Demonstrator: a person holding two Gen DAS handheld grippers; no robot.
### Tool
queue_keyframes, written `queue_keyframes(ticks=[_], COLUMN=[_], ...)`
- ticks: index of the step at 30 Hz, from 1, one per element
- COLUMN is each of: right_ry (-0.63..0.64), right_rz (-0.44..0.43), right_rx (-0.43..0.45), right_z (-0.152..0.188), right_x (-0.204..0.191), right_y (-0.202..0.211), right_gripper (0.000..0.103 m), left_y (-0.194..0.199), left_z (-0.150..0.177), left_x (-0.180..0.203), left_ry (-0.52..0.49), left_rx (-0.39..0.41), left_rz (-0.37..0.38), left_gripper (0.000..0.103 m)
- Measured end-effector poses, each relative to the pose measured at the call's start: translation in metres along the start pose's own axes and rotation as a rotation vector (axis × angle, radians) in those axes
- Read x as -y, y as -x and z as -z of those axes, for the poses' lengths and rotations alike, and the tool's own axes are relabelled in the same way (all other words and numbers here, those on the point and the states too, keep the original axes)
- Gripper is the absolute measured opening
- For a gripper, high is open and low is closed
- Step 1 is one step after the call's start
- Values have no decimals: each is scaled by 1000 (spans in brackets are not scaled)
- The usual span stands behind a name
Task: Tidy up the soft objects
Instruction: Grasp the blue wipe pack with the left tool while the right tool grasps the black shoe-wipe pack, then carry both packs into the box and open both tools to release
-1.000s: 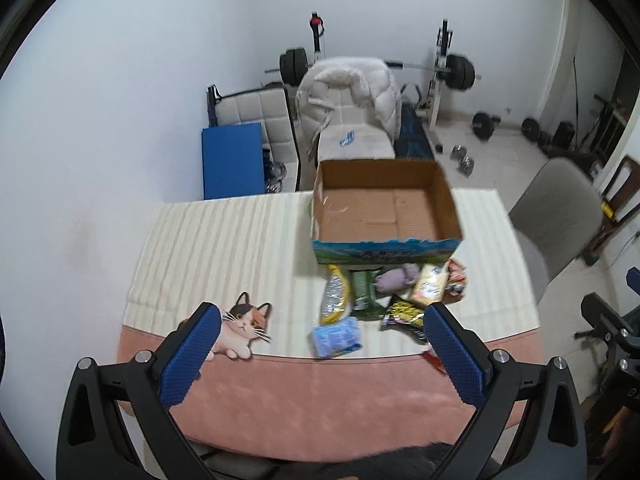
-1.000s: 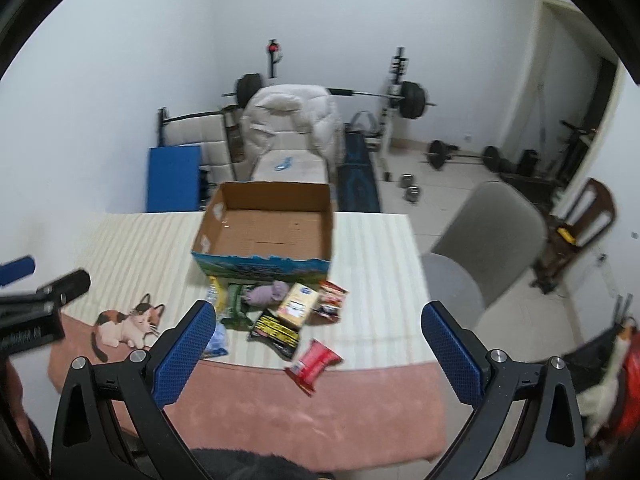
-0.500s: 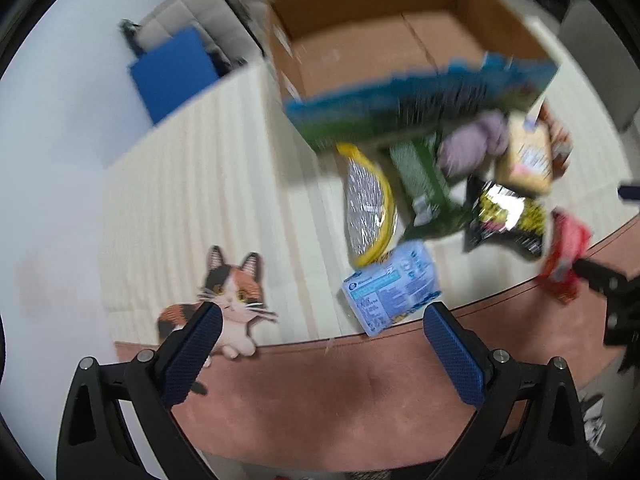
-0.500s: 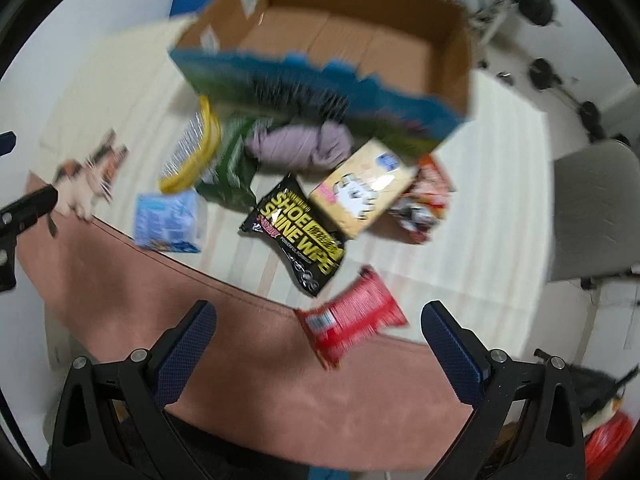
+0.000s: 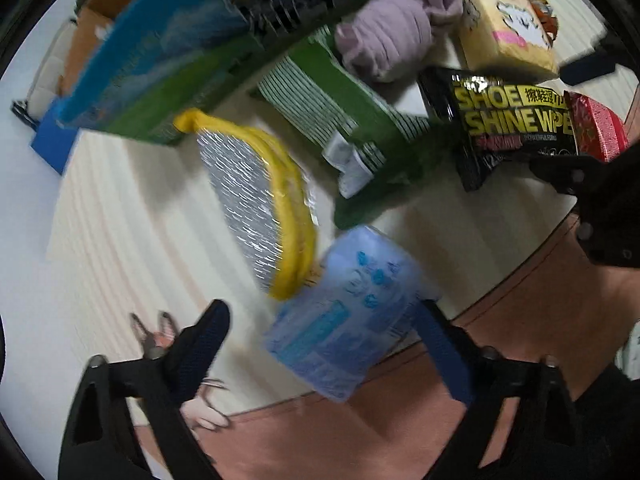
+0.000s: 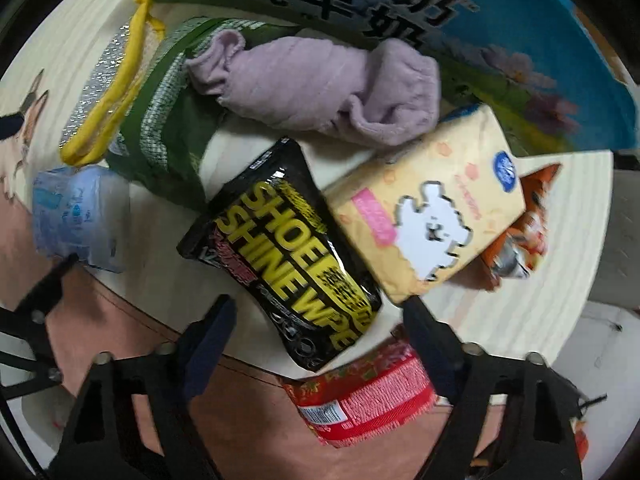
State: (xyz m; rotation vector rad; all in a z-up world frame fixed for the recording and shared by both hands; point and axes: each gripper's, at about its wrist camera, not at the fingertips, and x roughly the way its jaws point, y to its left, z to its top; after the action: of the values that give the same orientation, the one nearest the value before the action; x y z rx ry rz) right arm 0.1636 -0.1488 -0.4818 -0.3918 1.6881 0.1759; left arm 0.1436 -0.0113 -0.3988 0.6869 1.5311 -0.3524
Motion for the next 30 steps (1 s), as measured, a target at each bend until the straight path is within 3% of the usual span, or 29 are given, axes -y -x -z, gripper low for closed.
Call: queue_keyframes(ticks=[1,3,6,9,10,12,16,19,21,26,30], right_ry=[-14,-64,-134,-225,-245,-239,-103,40,82,-32,-214], right_rz=[-7,-103,-161,-359,-395,-354,-161,-22,16,-53,-263], right_rx=[-4,-43,-80,-145,-148,-85,59,63,40,-31,-140], right_z=[2,7,17,31,34,38,28,7,-4,-4,22], right_x=[0,2,4,5,5,6,-3,-20,-29,-36,-35], right_y=[-1,-11,-25,-35,-34,-21,1,-6,-19,-47,-57], right_gripper=[75,66,52,52,53,59,69,69,68,54,56], left_y=[-1,-7,-11,-14,-15,-18,-21,-18,-15,-12,-7], left_z=[1,9,26,54,61,73,86,85,86,80,86], left_x=[0,-2,-9,-26,-30,-36,-32,-14,-4,16,31], left_ry=[19,85,236,474,522,594,584,499,458,417,463], left_rx=[-12,-43,-91,-162,-164,-174,-154,-136,-130,-114,-111], left_rz=[16,49,122,351,396,441,422,375,350,304,322], left_gripper=[74,58,54,54,54,54,55,56,57,58,58])
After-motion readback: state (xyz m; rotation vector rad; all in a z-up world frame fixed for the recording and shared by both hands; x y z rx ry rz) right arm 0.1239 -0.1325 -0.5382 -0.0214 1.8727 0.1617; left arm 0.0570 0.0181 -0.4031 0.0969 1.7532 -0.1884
